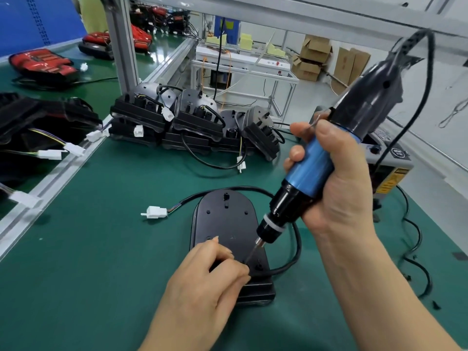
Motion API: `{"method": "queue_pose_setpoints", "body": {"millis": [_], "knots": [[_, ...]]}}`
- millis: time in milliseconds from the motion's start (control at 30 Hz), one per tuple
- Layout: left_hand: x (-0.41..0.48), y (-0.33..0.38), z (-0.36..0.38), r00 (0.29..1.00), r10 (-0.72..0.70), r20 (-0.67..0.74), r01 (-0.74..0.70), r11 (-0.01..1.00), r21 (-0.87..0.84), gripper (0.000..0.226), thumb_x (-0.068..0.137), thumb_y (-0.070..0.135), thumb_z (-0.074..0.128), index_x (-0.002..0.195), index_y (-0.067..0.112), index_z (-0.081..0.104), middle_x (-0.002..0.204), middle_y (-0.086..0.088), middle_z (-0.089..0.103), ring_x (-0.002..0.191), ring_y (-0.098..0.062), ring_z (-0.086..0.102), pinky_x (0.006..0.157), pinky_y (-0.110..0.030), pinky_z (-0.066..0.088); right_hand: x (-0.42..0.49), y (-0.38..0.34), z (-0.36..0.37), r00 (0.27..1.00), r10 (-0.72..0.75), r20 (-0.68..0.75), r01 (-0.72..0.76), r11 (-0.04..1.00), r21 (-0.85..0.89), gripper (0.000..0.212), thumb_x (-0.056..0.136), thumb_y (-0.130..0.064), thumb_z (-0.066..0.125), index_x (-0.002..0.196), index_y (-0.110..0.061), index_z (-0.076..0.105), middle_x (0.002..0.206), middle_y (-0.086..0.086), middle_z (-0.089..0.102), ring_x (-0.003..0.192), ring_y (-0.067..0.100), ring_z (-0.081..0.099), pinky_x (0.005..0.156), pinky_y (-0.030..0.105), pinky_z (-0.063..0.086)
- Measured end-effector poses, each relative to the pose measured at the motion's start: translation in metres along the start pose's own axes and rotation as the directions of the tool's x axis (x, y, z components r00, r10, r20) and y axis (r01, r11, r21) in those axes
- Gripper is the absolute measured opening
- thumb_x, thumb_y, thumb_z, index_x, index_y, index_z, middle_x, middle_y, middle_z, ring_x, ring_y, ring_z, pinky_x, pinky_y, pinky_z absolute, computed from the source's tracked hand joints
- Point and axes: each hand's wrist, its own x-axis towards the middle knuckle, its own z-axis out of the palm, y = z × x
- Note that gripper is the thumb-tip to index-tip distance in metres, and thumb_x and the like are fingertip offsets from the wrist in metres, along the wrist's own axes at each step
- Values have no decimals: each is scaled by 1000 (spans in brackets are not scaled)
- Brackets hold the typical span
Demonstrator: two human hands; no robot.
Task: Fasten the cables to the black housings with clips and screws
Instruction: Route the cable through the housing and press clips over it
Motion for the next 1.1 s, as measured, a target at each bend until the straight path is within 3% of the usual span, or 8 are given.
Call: {"method": "queue_pose_setpoints", "body": {"millis": [1100], "knots": [[0,0,1,1000,-9,-12,9,1000,-7,15,86,25,57,80,15,66,81,2,54,79,-18,59,96,-32,46,4,8,18,996,-9,94,25,984,-174,17,76,-9,61,89,-11,50,70,2,60,50,14,52,50,25,45]]}}
